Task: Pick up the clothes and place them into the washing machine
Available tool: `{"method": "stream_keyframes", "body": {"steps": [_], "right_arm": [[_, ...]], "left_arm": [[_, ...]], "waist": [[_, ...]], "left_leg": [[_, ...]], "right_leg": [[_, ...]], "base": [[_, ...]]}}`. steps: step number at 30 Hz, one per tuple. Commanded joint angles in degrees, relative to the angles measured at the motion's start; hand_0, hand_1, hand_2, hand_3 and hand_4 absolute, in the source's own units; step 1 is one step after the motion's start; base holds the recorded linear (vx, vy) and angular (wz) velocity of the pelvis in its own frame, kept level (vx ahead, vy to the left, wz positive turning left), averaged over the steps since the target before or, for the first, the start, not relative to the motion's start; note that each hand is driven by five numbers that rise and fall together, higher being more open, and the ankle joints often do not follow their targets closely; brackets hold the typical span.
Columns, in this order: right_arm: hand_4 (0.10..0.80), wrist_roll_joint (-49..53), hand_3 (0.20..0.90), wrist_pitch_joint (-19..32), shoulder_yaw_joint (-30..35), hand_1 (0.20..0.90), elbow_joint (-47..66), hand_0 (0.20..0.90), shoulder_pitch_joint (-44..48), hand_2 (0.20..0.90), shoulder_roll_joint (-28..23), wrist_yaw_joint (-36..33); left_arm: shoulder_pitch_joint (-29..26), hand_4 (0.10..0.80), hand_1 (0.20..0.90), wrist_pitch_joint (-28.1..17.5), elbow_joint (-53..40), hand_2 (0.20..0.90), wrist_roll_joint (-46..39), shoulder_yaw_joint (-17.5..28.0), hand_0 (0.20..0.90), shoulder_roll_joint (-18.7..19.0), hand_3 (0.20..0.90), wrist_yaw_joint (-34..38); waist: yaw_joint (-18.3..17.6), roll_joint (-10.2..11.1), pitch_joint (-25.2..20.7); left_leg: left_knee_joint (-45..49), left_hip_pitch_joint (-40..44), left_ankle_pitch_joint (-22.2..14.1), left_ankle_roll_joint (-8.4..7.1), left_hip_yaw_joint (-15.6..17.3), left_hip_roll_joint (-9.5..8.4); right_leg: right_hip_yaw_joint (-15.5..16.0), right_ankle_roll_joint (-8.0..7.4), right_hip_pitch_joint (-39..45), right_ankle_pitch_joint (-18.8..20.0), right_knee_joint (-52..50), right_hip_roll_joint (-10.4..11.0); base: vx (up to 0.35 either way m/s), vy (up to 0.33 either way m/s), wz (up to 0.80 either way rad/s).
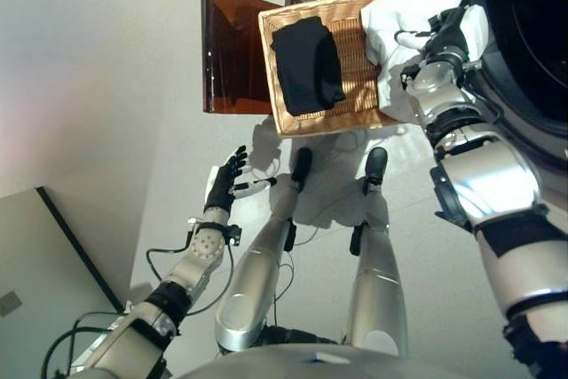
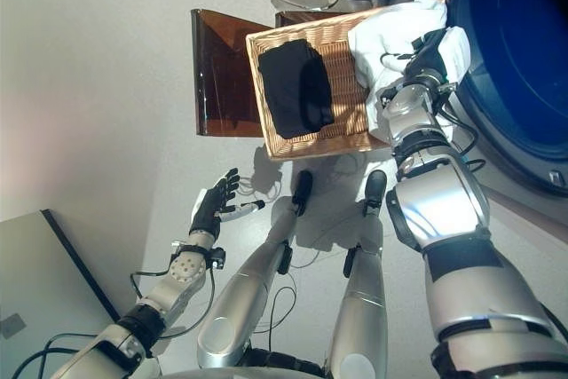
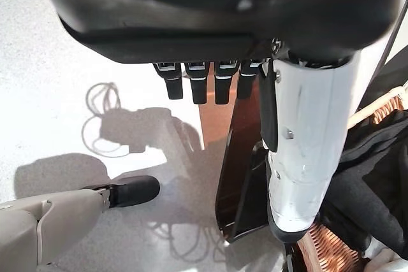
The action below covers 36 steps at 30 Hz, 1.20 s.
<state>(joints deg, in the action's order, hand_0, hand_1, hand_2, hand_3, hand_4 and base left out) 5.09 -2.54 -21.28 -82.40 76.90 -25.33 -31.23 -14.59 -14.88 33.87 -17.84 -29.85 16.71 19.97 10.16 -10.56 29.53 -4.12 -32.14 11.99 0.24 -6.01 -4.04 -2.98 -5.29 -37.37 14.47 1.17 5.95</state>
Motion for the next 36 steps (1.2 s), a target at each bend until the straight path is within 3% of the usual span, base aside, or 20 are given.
{"method": "stream_keyframes", "body": {"steps": [1,10,15,28,36], "right_arm": [[0.300,3.03,0.200,5.14,-1.44,0.200,4.57,0.200,3.15,0.200,-1.13,-3.19],[0.300,20.00,0.200,13.78,9.47,0.200,10.82,0.200,-7.17,0.200,-3.60,-2.65],[0.300,34.41,0.200,20.07,15.02,0.200,16.41,0.200,-14.75,0.200,-1.80,2.82],[0.300,57.53,0.200,30.94,26.30,0.200,27.88,0.200,-22.37,0.200,1.46,10.38],[0.300,60.76,0.200,33.35,29.80,0.200,27.39,0.200,-17.38,0.200,-6.27,9.27]], "left_arm": [[4.12,0.800,0.900,-2.09,-1.69,0.900,0.41,1.05,0.900,3.15,0.900,0.80],[5.59,0.800,0.900,-2.25,0.34,0.900,2.10,0.63,0.900,1.68,0.900,-0.32],[6.33,0.800,0.900,-1.86,2.89,0.900,2.30,0.72,0.900,0.08,0.900,-2.06],[7.17,0.800,0.900,-1.07,10.32,0.900,1.13,1.36,0.900,-4.48,0.900,-4.67],[7.73,0.800,0.900,-0.94,13.81,0.900,0.70,1.45,0.900,-5.51,0.900,-6.22]], "waist": [[-1.18,-2.94,0.26],[-1.96,-3.90,-1.79],[-2.39,-3.98,-4.14],[-3.72,-4.54,-8.03],[-4.18,-5.32,-10.15]], "left_leg": [[-0.73,2.29,-2.65,-2.03,2.16,-1.33],[-0.58,6.70,-4.25,-1.61,2.36,-1.26],[-0.66,8.22,-4.78,-1.52,2.78,-1.14],[-0.76,10.94,-6.22,-1.69,2.92,-0.79],[-0.85,11.77,-6.60,-1.90,2.86,-0.73]], "right_leg": [[0.47,-1.57,1.24,-7.59,-6.90,2.37],[0.33,-1.51,5.22,-9.66,-7.41,2.61],[0.25,-1.31,6.43,-10.34,-7.62,2.36],[-0.08,-0.96,8.71,-11.98,-7.90,1.90],[-0.62,-0.88,9.33,-12.36,-7.85,1.72]], "base": [[0.032,-0.015,-0.01],[0.038,-0.001,-0.01],[0.065,-0.008,-0.04],[0.046,-0.009,-0.04],[0.022,-0.003,-0.01]]}}
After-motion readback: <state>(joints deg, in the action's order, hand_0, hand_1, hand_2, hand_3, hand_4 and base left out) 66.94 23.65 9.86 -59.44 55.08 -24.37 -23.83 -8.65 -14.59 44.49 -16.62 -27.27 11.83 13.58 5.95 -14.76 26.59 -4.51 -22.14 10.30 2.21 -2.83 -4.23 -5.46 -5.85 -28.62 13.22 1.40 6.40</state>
